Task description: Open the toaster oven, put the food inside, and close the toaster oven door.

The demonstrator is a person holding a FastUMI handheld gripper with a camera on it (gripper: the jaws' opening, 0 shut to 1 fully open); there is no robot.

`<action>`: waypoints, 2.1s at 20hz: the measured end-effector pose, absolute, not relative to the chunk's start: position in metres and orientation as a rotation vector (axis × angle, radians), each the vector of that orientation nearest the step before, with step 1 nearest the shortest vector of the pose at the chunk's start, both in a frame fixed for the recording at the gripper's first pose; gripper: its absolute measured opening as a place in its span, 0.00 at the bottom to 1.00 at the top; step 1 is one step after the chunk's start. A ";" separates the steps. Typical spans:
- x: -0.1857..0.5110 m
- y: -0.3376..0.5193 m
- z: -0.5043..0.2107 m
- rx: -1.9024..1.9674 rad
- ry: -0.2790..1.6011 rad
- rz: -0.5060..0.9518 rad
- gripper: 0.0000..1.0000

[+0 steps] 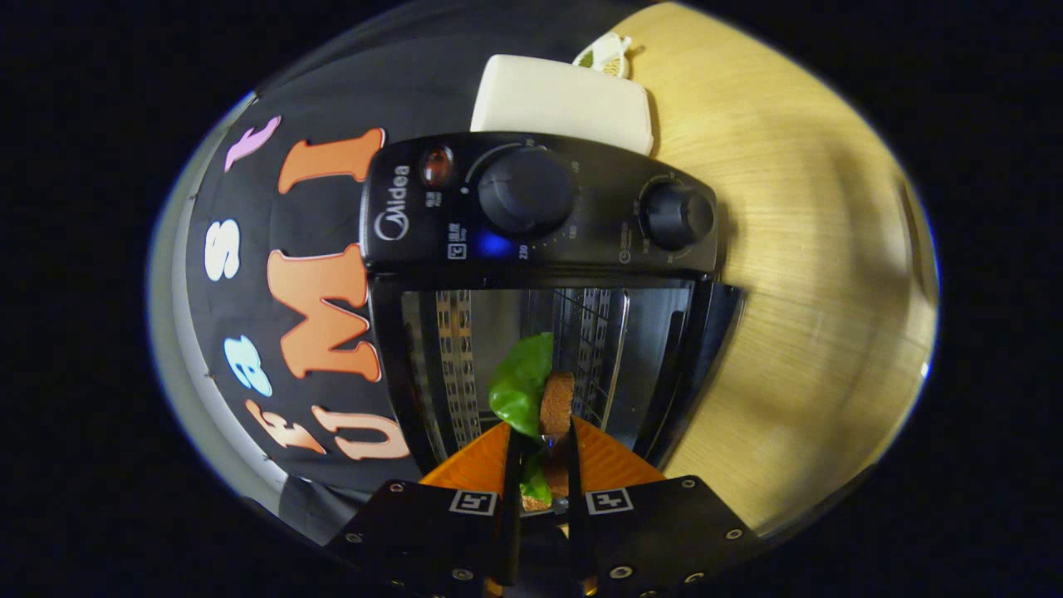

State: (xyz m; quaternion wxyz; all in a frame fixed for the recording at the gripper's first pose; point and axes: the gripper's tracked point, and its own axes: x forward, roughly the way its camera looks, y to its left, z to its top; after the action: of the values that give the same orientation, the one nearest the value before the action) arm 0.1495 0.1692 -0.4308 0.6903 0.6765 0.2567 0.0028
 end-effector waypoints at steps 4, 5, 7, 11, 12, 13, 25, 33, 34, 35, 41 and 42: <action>0.161 0.184 -0.439 1.442 0.551 -0.040 0.28; 0.161 0.190 -0.440 1.425 0.577 -0.043 0.31; 0.160 0.191 -0.437 1.416 0.587 -0.052 0.52; 0.148 0.191 -0.444 1.371 0.634 -0.075 0.77; 0.145 0.190 -0.443 1.374 0.640 -0.068 0.90; 0.140 0.190 -0.441 1.372 0.649 -0.062 0.94; -0.015 0.193 -0.407 0.788 0.714 0.218 0.98; -0.077 0.154 -0.468 0.109 0.828 0.187 0.99; -0.077 0.152 -0.475 0.058 0.839 0.184 0.99; -0.076 0.151 -0.480 0.013 0.849 0.171 0.99; -0.065 0.144 -0.504 -0.134 0.904 0.123 1.00; -0.064 0.145 -0.507 -0.150 0.902 0.128 1.00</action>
State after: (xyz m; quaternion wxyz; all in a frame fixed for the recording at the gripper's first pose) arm -0.0638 0.1454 -0.5067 0.8953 -0.0724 0.4351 0.0619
